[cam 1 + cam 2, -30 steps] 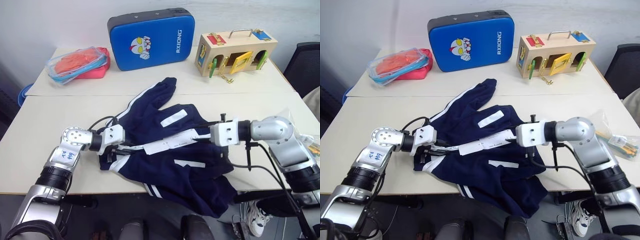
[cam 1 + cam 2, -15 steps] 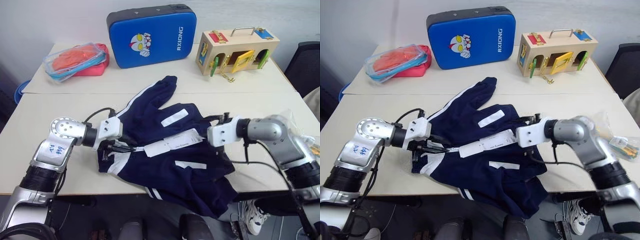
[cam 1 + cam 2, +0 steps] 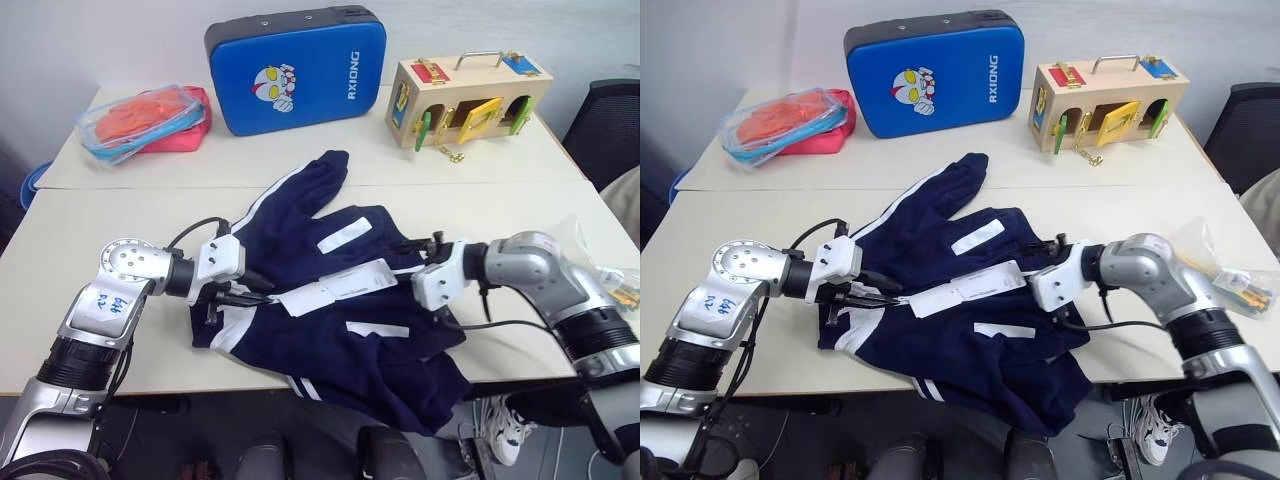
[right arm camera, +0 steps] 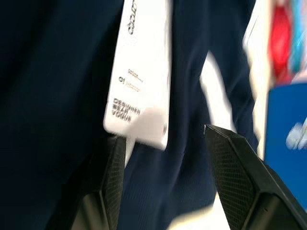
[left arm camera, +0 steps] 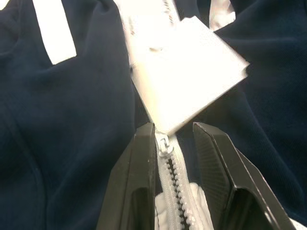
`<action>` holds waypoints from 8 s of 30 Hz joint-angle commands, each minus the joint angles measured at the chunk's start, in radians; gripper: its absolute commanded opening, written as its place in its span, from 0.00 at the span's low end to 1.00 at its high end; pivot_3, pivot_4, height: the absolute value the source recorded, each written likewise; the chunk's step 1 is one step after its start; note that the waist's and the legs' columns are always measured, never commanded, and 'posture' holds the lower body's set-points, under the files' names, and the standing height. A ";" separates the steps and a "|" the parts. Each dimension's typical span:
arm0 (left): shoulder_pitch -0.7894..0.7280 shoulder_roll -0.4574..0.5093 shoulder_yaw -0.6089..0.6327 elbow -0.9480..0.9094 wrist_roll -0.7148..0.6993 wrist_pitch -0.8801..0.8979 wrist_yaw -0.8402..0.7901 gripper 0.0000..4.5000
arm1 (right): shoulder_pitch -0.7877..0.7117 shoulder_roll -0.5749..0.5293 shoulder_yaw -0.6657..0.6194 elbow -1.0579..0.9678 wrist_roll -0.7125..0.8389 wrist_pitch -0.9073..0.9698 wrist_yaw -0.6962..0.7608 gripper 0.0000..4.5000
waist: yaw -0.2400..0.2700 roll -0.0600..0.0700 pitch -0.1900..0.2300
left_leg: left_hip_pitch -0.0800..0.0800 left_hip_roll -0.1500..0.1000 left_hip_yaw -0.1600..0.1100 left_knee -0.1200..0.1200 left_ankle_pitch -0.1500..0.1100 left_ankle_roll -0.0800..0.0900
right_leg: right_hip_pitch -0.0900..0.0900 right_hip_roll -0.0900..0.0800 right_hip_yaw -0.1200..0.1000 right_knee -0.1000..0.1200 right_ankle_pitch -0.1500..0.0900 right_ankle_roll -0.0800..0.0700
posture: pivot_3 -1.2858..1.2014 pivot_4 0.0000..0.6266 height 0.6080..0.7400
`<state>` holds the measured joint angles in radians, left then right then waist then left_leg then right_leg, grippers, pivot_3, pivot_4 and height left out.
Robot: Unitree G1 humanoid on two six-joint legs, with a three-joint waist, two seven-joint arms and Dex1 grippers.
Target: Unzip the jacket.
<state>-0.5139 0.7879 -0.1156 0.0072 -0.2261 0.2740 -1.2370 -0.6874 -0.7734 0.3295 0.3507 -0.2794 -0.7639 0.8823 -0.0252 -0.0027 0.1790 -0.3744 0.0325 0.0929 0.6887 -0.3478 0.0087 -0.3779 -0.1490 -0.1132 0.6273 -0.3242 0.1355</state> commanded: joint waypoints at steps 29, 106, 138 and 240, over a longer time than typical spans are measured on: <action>0.015 -0.047 -0.078 0.273 0.145 -0.263 0.035 0.29 | 0.069 0.059 -0.006 -0.188 0.073 0.105 0.036 0.01 | 0.001 -0.001 0.000 | 0.000 0.000 0.001 0.001 0.000 0.000 | 0.001 0.000 -0.001 0.000 0.000 0.000 | 0.52 0.24 1.00; 0.024 -0.051 -0.109 0.360 0.180 -0.306 0.035 0.86 | 0.235 -0.039 -0.058 -0.674 0.289 0.719 0.147 0.58 | 0.000 0.003 -0.002 | 0.005 0.000 0.001 -0.001 0.000 0.000 | 0.003 0.000 0.001 0.001 0.000 0.000 | 0.52 0.24 1.00; -0.004 -0.033 -0.017 0.151 0.056 -0.120 0.008 0.86 | 0.112 0.209 -0.021 -0.591 0.287 0.899 0.136 0.58 | -0.001 0.001 -0.001 | 0.002 0.000 0.000 -0.001 0.000 0.000 | 0.001 0.000 0.000 0.000 0.000 0.000 | 0.52 0.24 1.00; -0.019 -0.065 -0.096 0.541 0.191 -0.382 0.055 0.86 | -0.173 -0.291 -0.081 0.579 -0.185 0.151 -0.189 0.00 | -0.006 0.009 -0.006 | 0.007 0.000 0.010 -0.004 0.003 -0.002 | 0.003 0.000 0.000 0.001 0.000 0.000 | 0.52 0.24 1.00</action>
<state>-0.5805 0.6902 -0.1747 0.4803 -0.1299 -0.1236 -1.2021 -0.8253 -1.0189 0.2607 0.8841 -0.4374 -0.6056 0.7419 -0.0309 0.0063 0.1727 -0.3679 0.0328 0.1031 0.6850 -0.3448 0.0071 -0.3750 -0.1491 -0.1125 0.6286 -0.3242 0.1355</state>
